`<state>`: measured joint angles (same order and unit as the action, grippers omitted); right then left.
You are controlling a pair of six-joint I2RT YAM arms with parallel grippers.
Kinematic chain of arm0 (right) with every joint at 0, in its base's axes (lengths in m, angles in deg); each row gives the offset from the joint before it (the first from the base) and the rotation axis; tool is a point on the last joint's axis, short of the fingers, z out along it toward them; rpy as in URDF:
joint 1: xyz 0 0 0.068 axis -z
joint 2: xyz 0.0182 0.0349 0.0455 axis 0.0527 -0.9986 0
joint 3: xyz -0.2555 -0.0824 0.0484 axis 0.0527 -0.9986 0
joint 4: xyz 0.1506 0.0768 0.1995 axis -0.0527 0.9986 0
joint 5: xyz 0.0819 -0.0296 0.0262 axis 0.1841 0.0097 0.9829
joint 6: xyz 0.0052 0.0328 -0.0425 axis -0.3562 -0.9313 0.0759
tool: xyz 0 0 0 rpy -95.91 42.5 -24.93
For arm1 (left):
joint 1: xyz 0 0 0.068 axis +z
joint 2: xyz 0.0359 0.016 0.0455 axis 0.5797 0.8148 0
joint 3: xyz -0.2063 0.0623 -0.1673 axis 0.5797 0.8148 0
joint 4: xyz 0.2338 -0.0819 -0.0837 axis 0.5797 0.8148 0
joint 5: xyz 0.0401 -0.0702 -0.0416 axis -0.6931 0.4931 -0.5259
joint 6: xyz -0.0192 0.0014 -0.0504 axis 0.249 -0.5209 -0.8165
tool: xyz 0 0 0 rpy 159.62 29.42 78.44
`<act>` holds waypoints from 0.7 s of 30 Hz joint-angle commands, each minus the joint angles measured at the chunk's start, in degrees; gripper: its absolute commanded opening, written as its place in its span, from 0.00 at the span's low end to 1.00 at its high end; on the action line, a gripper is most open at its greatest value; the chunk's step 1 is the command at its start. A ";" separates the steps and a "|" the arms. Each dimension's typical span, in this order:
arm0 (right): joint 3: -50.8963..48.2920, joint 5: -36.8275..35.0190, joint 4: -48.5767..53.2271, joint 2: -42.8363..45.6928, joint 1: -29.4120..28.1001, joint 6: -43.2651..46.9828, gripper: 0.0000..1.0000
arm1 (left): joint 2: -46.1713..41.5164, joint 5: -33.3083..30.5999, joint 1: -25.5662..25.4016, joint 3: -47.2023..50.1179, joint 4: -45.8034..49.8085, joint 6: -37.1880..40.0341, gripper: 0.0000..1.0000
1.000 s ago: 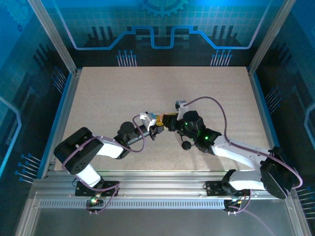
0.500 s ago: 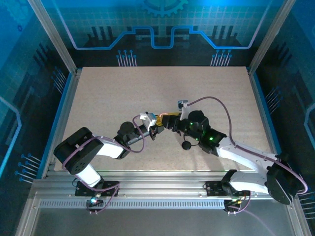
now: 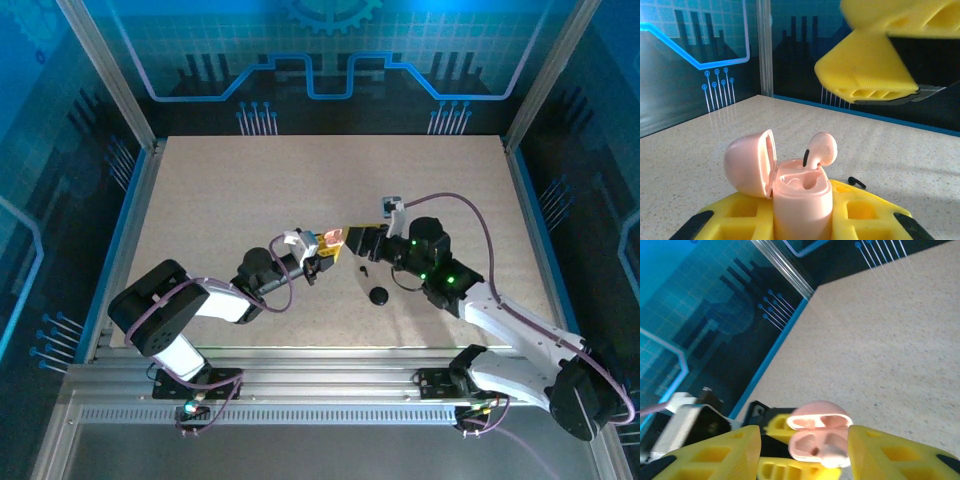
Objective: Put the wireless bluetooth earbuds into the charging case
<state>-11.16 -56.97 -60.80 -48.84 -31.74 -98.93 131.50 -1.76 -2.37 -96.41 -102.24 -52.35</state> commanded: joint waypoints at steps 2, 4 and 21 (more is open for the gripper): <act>2.61 4.10 11.58 4.33 1.06 6.54 0.49 | -1.63 5.10 -0.38 1.29 -3.12 6.79 0.11; 3.53 4.63 15.82 6.38 1.40 10.42 0.49 | -2.13 6.96 -0.36 1.78 -3.13 9.37 0.11; -1.62 14.02 25.92 19.44 1.50 66.78 0.55 | -5.58 11.23 -0.47 4.63 -2.52 16.86 0.11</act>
<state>-12.65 -44.53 -37.83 -28.56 -30.85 -45.01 127.76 7.33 -2.37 -92.46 -102.99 -37.84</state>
